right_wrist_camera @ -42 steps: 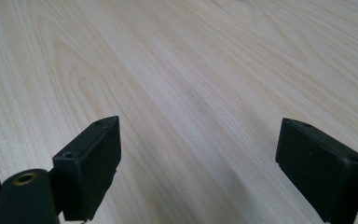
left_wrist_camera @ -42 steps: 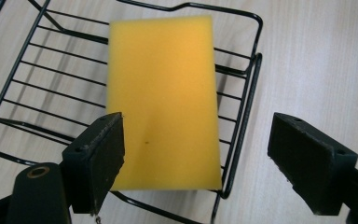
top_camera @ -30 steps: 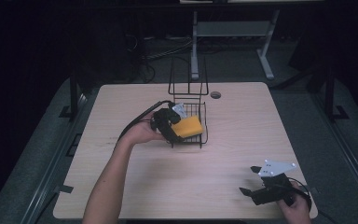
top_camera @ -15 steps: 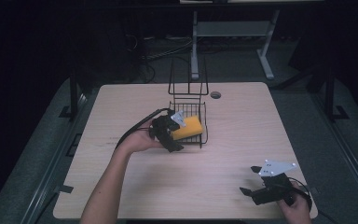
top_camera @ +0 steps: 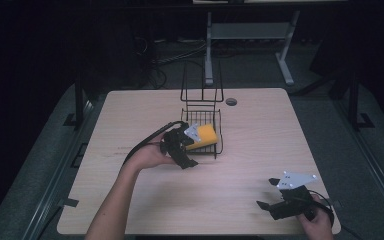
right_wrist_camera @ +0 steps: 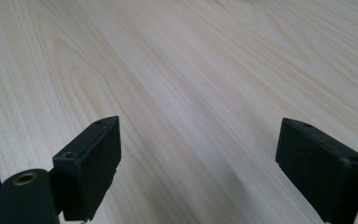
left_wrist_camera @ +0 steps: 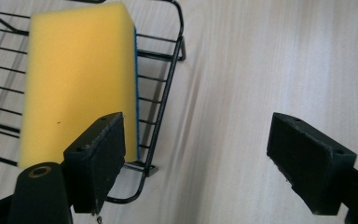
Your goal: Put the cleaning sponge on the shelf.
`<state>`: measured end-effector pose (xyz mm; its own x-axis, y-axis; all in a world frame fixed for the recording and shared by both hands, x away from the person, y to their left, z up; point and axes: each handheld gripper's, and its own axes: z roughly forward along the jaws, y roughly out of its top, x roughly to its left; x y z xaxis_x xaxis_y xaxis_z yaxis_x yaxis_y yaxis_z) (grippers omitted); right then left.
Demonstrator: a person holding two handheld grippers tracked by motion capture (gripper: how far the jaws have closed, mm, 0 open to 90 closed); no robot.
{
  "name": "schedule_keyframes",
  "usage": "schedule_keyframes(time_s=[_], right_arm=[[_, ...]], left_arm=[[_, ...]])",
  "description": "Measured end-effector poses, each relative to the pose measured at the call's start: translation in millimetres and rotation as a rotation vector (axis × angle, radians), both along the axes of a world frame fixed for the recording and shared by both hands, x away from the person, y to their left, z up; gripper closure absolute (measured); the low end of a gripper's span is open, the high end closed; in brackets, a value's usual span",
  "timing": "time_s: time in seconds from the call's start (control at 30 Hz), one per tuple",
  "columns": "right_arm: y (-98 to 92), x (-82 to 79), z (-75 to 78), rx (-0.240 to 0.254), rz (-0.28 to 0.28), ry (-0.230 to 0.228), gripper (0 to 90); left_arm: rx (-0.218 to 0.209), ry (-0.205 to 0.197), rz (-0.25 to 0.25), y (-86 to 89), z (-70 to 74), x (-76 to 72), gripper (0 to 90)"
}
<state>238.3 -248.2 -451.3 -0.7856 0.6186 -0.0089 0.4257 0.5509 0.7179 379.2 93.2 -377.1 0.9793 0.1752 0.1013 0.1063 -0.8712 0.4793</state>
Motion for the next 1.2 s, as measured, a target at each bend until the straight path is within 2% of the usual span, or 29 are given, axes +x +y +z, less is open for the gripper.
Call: schedule_keyframes(time_s=[0.07, 0.2, 0.37, 0.63, 1.1, 1.2], right_arm=[[-0.1, 0.0, 0.0, -0.001, 0.002, -0.001, 13.8], [0.0, 0.1, -0.3, -0.004, 0.004, -0.003, 13.8], [0.8, -0.1, -0.6, -0.005, 0.005, 0.000, 13.8], [3.0, -0.4, -1.2, -0.006, 0.003, 0.007, 13.8], [4.8, -0.8, -1.7, -0.011, 0.004, 0.007, 13.8], [5.0, -0.6, -1.6, -0.011, 0.006, 0.006, 13.8]], left_arm=[[-0.009, 0.004, 0.005, 1.0, -1.4, -2.5, 18.8], [0.000, 0.013, 0.008, 2.8, -5.6, -6.5, 18.8], [-0.021, 0.029, 0.013, 7.5, -9.9, -11.1, 18.8], [-0.016, 0.044, 0.016, 11.9, -17.7, -19.5, 18.8], [-0.046, 0.039, 0.030, 21.2, -20.8, -32.8, 18.9], [-0.036, 0.044, 0.027, 22.6, -23.7, -35.1, 18.8]])
